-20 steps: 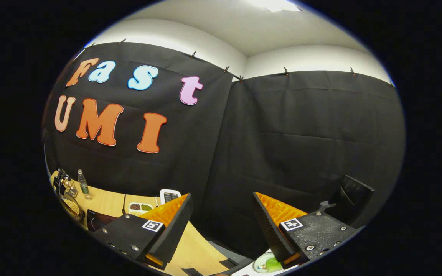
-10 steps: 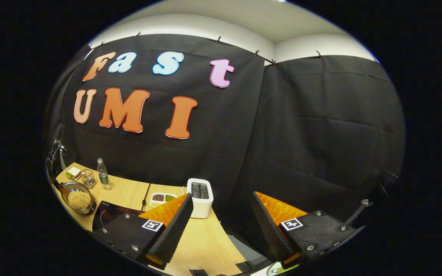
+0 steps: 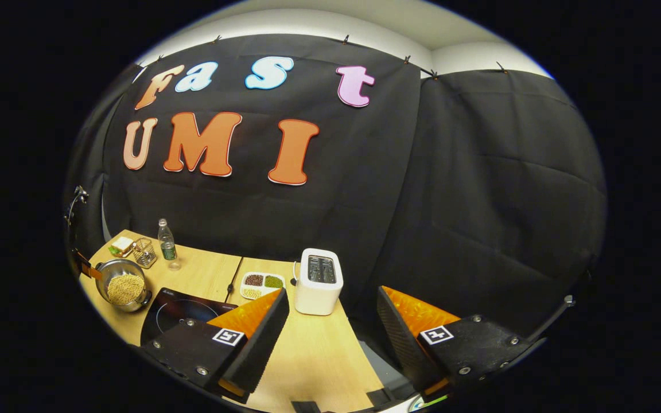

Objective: First push the handle of the pot to place it horizontally, then grasp the pot with both hands and set it on the induction cooktop.

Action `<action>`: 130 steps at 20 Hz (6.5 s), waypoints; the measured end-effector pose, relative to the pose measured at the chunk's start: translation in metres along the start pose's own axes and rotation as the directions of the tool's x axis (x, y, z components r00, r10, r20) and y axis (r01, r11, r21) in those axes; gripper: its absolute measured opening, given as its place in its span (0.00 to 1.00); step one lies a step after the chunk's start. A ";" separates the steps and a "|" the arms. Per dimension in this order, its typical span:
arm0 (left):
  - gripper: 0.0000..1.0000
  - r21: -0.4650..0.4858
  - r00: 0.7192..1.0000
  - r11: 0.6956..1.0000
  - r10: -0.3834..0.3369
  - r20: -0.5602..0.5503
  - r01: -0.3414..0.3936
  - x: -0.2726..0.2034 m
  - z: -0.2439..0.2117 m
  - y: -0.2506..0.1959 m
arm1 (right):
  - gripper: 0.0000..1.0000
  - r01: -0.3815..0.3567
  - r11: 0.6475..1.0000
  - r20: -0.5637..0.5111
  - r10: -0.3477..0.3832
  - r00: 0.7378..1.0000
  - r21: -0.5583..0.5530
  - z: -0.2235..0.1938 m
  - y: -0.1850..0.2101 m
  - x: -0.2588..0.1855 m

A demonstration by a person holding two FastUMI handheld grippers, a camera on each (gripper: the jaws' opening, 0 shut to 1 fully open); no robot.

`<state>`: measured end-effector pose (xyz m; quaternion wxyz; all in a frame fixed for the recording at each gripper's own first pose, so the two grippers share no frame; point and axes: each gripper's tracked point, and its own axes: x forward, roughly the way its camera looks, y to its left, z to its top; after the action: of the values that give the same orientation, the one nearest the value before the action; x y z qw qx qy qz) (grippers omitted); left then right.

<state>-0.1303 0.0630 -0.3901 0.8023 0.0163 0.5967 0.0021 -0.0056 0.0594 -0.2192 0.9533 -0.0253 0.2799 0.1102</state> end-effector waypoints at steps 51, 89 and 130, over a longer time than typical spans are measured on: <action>0.95 0.090 0.989 0.989 -0.109 -0.098 0.118 0.181 -0.034 0.166 | 0.83 -0.398 0.909 -0.620 0.385 0.684 0.124 -0.201 0.500 0.051; 0.63 0.054 0.997 0.998 0.006 0.075 -0.010 0.139 0.014 0.152 | 0.55 -0.365 0.899 -0.549 0.437 0.713 0.242 -0.174 0.493 0.057; 0.67 0.114 0.994 0.993 -0.023 0.111 0.011 0.109 0.055 -0.105 | 0.55 -0.291 0.912 -0.498 0.403 0.768 0.290 -0.172 0.230 0.131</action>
<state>-0.0479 -0.0406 -0.4811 0.8323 0.0567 0.5500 -0.0395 -0.0410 0.2903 -0.4310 0.7934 0.0907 0.5496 0.2452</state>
